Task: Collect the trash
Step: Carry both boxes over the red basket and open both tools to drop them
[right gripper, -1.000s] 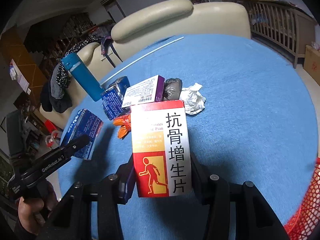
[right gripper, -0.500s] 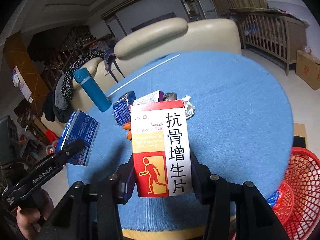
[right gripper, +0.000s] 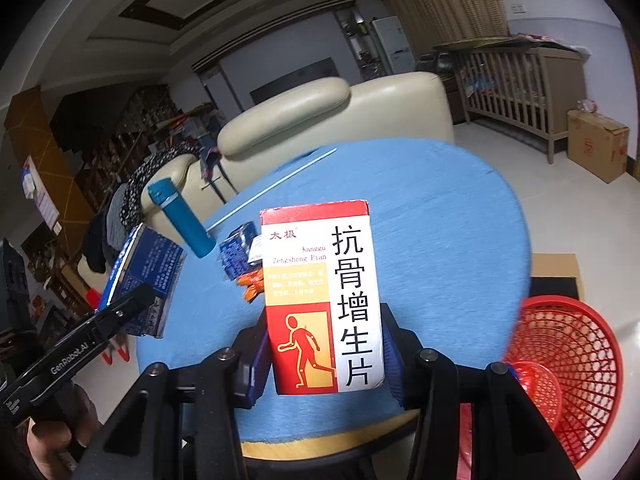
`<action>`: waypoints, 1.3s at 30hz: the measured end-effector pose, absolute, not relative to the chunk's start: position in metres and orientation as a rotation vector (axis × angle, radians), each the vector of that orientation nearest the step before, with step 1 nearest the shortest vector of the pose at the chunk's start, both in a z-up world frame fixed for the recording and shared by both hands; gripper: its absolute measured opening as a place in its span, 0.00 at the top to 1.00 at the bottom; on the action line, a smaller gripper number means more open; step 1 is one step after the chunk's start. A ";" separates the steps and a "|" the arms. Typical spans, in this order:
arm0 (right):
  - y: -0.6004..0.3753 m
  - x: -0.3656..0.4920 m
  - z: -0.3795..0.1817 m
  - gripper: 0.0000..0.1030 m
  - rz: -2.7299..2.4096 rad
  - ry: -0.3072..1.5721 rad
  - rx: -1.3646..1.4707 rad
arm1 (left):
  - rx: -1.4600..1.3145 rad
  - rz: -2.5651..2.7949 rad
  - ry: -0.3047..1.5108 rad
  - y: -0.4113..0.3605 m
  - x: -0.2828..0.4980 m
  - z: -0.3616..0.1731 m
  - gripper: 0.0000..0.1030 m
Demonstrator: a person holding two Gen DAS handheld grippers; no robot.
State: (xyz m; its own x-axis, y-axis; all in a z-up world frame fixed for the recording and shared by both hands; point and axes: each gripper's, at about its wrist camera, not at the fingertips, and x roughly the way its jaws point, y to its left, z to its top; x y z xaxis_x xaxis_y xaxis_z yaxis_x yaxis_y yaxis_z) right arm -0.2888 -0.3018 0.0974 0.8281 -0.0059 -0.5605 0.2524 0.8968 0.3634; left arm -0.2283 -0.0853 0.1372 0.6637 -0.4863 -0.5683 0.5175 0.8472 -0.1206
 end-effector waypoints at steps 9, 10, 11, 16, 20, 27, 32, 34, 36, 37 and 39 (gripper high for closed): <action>-0.343 -0.329 0.099 0.51 -0.237 0.540 0.488 | 0.101 -0.630 0.597 -0.113 -0.252 0.148 0.60; -0.349 -0.333 0.099 0.51 -0.252 0.538 0.493 | 0.107 -0.638 0.596 -0.116 -0.253 0.148 0.60; -0.353 -0.336 0.098 0.51 -0.266 0.537 0.498 | 0.113 -0.647 0.597 -0.120 -0.254 0.148 0.60; -0.384 -0.356 0.089 0.51 -0.347 0.540 0.531 | 0.144 -0.685 0.605 -0.139 -0.263 0.145 0.60; -0.407 -0.373 0.080 0.51 -0.410 0.546 0.555 | 0.175 -0.720 0.609 -0.155 -0.272 0.144 0.60; -0.435 -0.392 0.064 0.51 -0.476 0.563 0.591 | 0.239 -0.813 0.621 -0.198 -0.291 0.139 0.60; -0.444 -0.398 0.045 0.51 -0.507 0.600 0.611 | 0.295 -0.870 0.625 -0.224 -0.306 0.134 0.60; -0.448 -0.400 0.035 0.51 -0.516 0.617 0.630 | 0.312 -0.886 0.627 -0.231 -0.311 0.132 0.60; -0.452 -0.402 0.025 0.51 -0.522 0.639 0.645 | 0.323 -0.904 0.635 -0.240 -0.314 0.130 0.60; -0.454 -0.403 0.020 0.51 -0.526 0.650 0.654 | 0.326 -0.910 0.639 -0.243 -0.315 0.129 0.60; -0.458 -0.405 0.011 0.50 -0.530 0.671 0.674 | 0.339 -0.923 0.646 -0.250 -0.318 0.127 0.60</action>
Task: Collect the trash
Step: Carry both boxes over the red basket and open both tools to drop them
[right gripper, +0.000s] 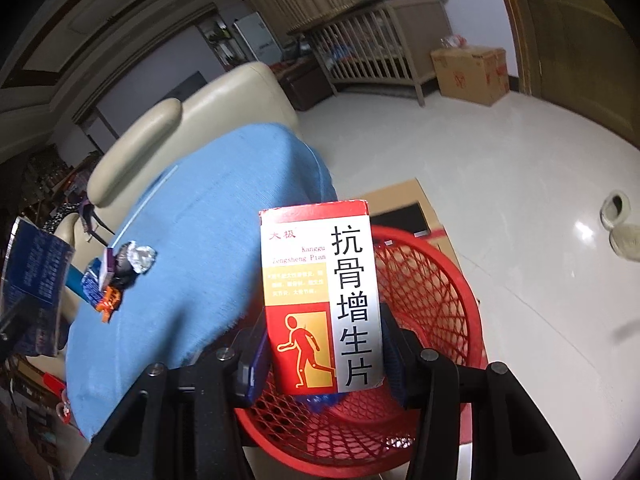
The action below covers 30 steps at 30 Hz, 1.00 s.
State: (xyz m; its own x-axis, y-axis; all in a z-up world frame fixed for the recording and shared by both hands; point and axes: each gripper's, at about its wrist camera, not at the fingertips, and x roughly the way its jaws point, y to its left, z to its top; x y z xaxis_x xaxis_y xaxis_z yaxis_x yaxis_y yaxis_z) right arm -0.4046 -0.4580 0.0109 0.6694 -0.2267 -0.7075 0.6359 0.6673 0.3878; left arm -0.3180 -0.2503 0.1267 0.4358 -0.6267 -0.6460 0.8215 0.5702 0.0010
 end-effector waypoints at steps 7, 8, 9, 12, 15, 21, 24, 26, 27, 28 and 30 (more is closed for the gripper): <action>-0.471 -0.408 -0.015 0.31 -0.544 0.757 0.728 | 0.371 -0.960 0.666 -0.273 -0.327 0.119 0.60; -0.473 -0.410 -0.018 0.30 -0.543 0.767 0.737 | 0.375 -0.968 0.672 -0.277 -0.329 0.117 0.60; -0.474 -0.411 -0.020 0.30 -0.538 0.767 0.747 | 0.376 -0.977 0.681 -0.281 -0.330 0.116 0.60; -0.476 -0.417 -0.019 0.30 -0.556 0.740 0.754 | 0.384 -1.007 0.697 -0.292 -0.334 0.111 0.60; -0.482 -0.426 -0.011 0.30 -0.591 0.689 0.769 | 0.401 -1.045 0.711 -0.306 -0.340 0.104 0.60; -0.498 -0.448 0.001 0.30 -0.664 0.596 0.818 | 0.439 -1.116 0.765 -0.332 -0.349 0.085 0.60; -0.504 -0.454 0.001 0.30 -0.682 0.579 0.835 | 0.448 -1.154 0.801 -0.345 -0.351 0.075 0.59; -0.507 -0.456 0.002 0.30 -0.690 0.578 0.837 | 0.456 -1.175 0.815 -0.352 -0.352 0.070 0.59; -0.508 -0.456 0.002 0.30 -0.694 0.577 0.839 | 0.467 -1.187 0.821 -0.356 -0.354 0.066 0.59; -0.509 -0.457 0.002 0.30 -0.698 0.576 0.842 | 0.477 -1.194 0.823 -0.359 -0.354 0.063 0.58; -0.510 -0.457 0.000 0.30 -0.701 0.576 0.847 | 0.490 -1.198 0.835 -0.365 -0.355 0.056 0.56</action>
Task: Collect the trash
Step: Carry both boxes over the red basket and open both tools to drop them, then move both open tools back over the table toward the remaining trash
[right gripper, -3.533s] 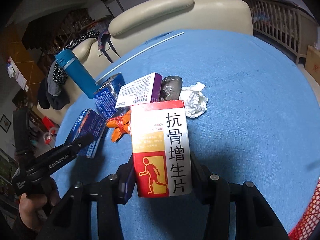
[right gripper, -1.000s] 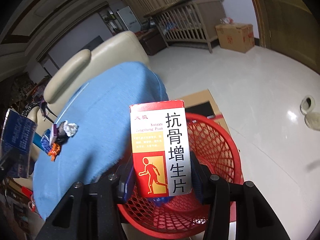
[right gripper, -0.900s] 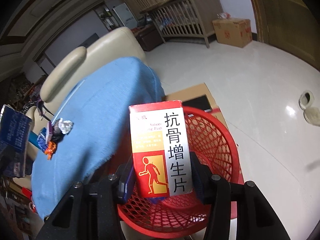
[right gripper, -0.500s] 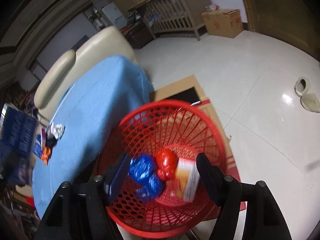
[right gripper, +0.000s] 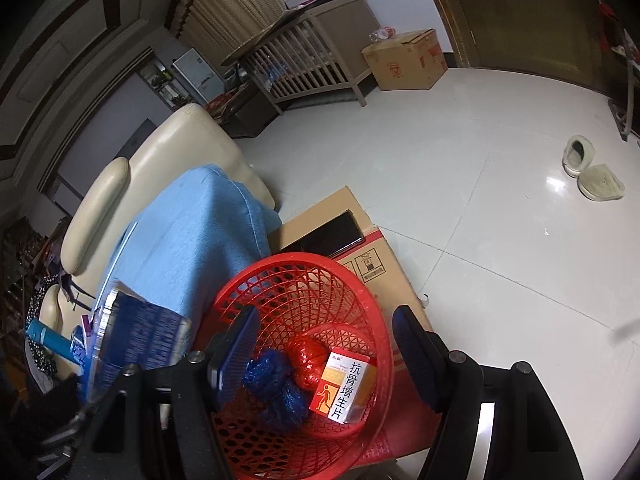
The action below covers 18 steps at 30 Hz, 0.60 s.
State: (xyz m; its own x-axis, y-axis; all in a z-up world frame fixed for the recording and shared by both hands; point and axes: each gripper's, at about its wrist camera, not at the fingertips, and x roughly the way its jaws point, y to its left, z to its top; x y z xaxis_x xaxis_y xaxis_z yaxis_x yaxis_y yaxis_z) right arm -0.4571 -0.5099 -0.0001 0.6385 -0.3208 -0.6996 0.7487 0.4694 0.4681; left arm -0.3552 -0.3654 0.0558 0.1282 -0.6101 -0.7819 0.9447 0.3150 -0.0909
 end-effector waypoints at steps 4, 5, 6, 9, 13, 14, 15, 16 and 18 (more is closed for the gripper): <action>-0.509 -0.454 -0.001 0.30 -0.703 0.592 0.841 | 0.484 -1.204 0.864 -0.373 -0.350 0.047 0.55; -0.508 -0.454 -0.001 0.30 -0.703 0.595 0.839 | 0.483 -1.204 0.867 -0.374 -0.349 0.045 0.55; -0.508 -0.453 -0.001 0.30 -0.704 0.598 0.836 | 0.481 -1.203 0.873 -0.375 -0.348 0.043 0.55; -0.507 -0.451 0.004 0.30 -0.713 0.599 0.823 | 0.484 -1.206 0.889 -0.376 -0.345 0.040 0.49; -0.504 -0.445 0.011 0.30 -0.716 0.601 0.806 | 0.477 -1.178 0.891 -0.372 -0.337 0.038 0.29; -0.503 -0.443 0.012 0.30 -0.715 0.604 0.801 | 0.471 -1.175 0.895 -0.369 -0.334 0.039 0.29; -0.501 -0.440 0.013 0.30 -0.712 0.608 0.793 | 0.463 -1.171 0.898 -0.366 -0.331 0.040 0.29; -0.499 -0.437 0.014 0.30 -0.709 0.613 0.787 | 0.454 -1.167 0.895 -0.362 -0.327 0.041 0.29; -0.496 -0.431 0.016 0.30 -0.702 0.621 0.777 | 0.427 -1.148 0.887 -0.353 -0.320 0.046 0.29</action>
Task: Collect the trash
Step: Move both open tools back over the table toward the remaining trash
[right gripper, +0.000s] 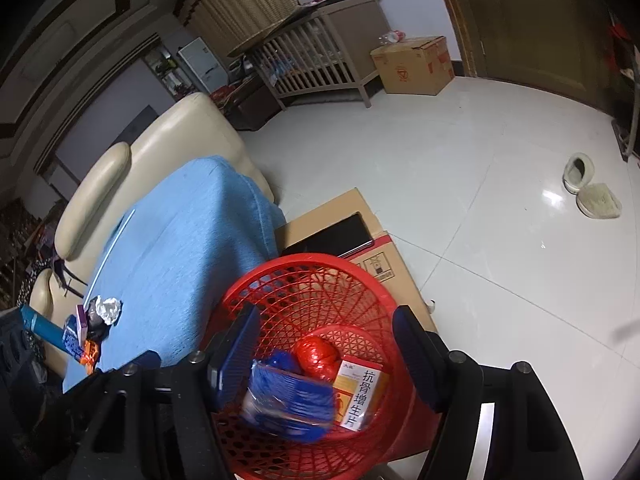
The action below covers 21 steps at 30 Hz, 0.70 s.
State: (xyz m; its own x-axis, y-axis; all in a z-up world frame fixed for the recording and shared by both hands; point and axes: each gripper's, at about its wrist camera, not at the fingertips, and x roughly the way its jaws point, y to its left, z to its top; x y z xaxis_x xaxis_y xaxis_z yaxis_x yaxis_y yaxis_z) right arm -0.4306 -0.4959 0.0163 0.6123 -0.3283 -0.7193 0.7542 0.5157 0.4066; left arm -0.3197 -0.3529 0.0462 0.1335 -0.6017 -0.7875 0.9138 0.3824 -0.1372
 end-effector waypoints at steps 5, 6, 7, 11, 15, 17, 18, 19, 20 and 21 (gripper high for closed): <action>-0.483 -0.412 0.024 0.30 -0.677 0.637 0.740 | 0.356 -1.111 0.886 -0.331 -0.301 0.055 0.29; -0.481 -0.408 0.026 0.30 -0.670 0.640 0.733 | 0.344 -1.103 0.885 -0.326 -0.298 0.056 0.29; -0.477 -0.403 0.028 0.30 -0.660 0.645 0.722 | 0.336 -1.096 0.884 -0.323 -0.296 0.057 0.29; -0.462 -0.386 0.035 0.30 -0.623 0.661 0.687 | 0.291 -1.054 0.879 -0.299 -0.284 0.062 0.29; -0.443 -0.367 0.040 0.30 -0.575 0.683 0.651 | 0.248 -1.010 0.877 -0.276 -0.270 0.065 0.29; -0.434 -0.358 0.042 0.30 -0.552 0.696 0.632 | 0.234 -0.981 0.876 -0.264 -0.263 0.065 0.29; -0.430 -0.354 0.043 0.30 -0.541 0.701 0.623 | 0.226 -0.965 0.878 -0.257 -0.260 0.065 0.29; -0.424 -0.349 0.044 0.30 -0.527 0.709 0.612 | 0.218 -0.952 0.880 -0.252 -0.257 0.065 0.29; -0.419 -0.345 0.045 0.30 -0.518 0.713 0.604 | 0.206 -0.933 0.882 -0.244 -0.253 0.064 0.29; -0.414 -0.341 0.046 0.30 -0.506 0.718 0.595 | 0.198 -0.914 0.883 -0.238 -0.250 0.064 0.29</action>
State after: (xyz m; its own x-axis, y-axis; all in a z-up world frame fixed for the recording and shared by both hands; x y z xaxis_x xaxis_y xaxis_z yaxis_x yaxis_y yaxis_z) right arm -0.3410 -0.4142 0.0462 0.6492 -0.2222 -0.7274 0.6106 0.7225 0.3243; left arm -0.2499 -0.2377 0.0639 0.2984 -0.6061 -0.7373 0.7578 0.6201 -0.2031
